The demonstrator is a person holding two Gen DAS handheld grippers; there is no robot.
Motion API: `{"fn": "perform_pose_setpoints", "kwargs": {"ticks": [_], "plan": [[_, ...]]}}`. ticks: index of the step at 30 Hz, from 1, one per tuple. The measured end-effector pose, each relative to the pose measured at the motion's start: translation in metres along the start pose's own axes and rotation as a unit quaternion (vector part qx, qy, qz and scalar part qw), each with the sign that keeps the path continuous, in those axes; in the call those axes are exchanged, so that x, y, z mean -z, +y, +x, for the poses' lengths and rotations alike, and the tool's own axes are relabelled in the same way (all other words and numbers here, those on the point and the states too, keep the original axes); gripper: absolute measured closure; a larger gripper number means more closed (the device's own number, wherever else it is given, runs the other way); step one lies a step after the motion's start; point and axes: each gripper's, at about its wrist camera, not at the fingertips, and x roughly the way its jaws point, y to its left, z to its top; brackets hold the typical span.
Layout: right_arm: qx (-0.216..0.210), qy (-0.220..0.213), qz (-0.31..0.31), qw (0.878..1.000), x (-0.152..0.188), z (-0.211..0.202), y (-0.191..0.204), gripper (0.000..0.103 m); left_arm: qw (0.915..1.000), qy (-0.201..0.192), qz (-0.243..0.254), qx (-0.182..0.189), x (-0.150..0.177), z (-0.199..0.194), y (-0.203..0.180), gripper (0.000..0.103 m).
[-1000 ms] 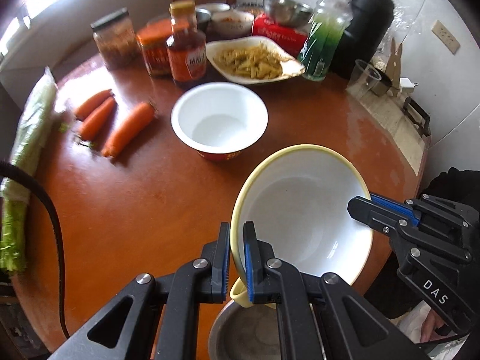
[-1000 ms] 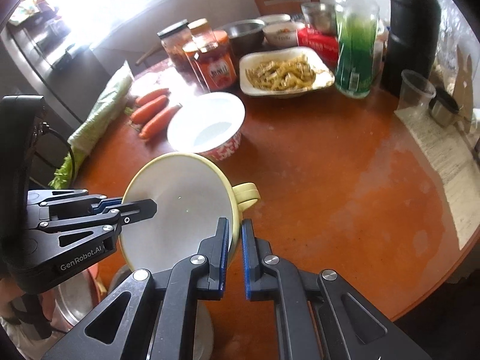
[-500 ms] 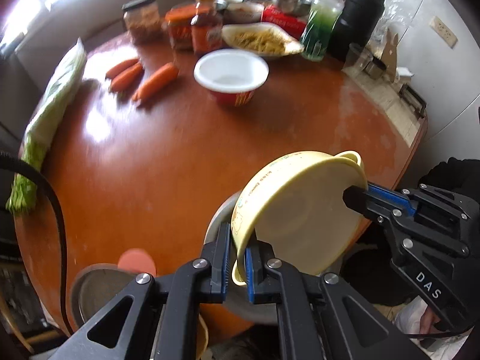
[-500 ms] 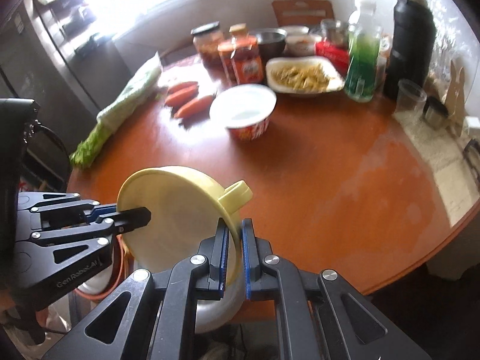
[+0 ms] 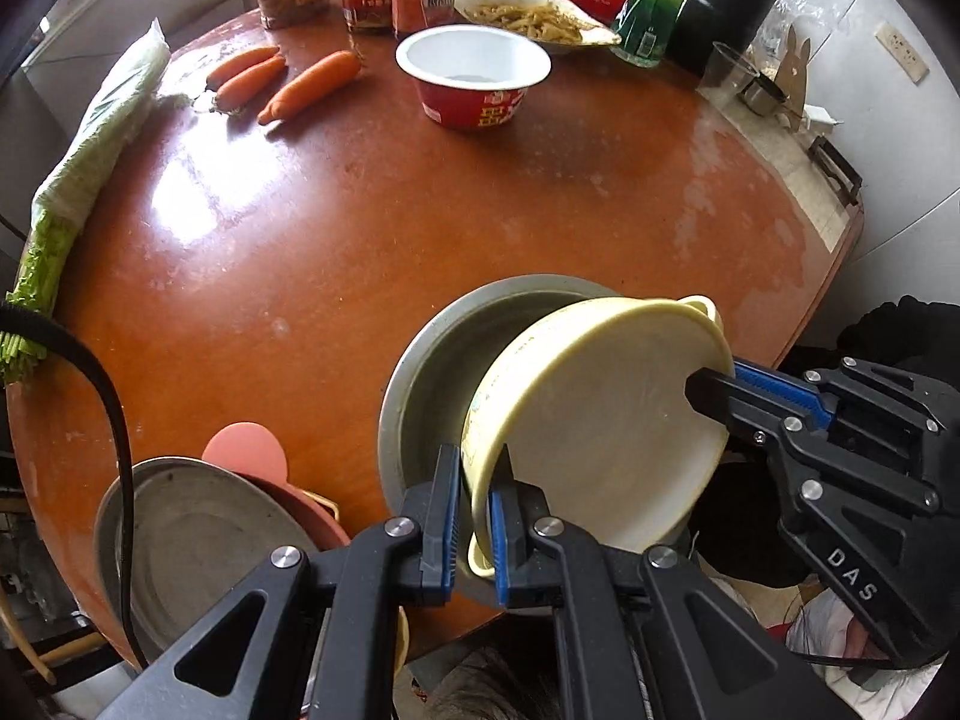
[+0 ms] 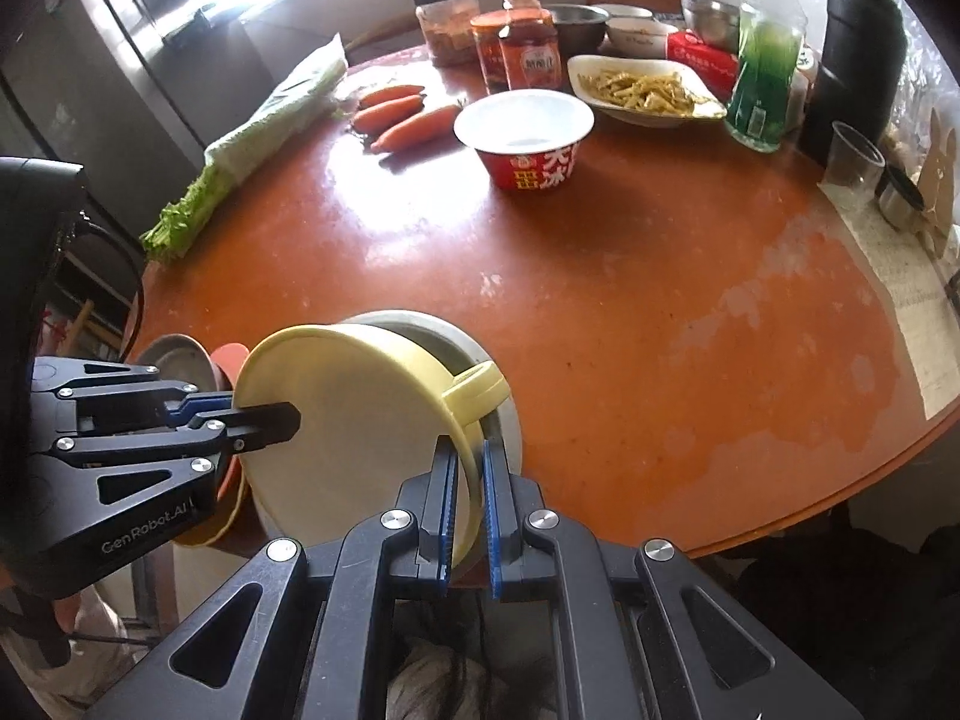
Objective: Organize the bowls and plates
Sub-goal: 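Open the left gripper and withdraw it from the yellow bowl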
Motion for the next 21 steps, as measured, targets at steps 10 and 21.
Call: {"fn": "perform_pose_setpoints", "kwargs": {"ticks": [10, 21], "plan": [[0.007, 0.017, -0.016, 1.000, -0.007, 0.015, 0.005, 0.092, 0.9993, -0.025, -0.001, -0.026, 0.002, -0.005, 0.002, 0.094], [0.020, 0.030, -0.038, 0.999, -0.012, 0.026, 0.014, 0.091, 0.9992, -0.034, -0.015, -0.016, 0.010, -0.008, 0.013, 0.093]]}}
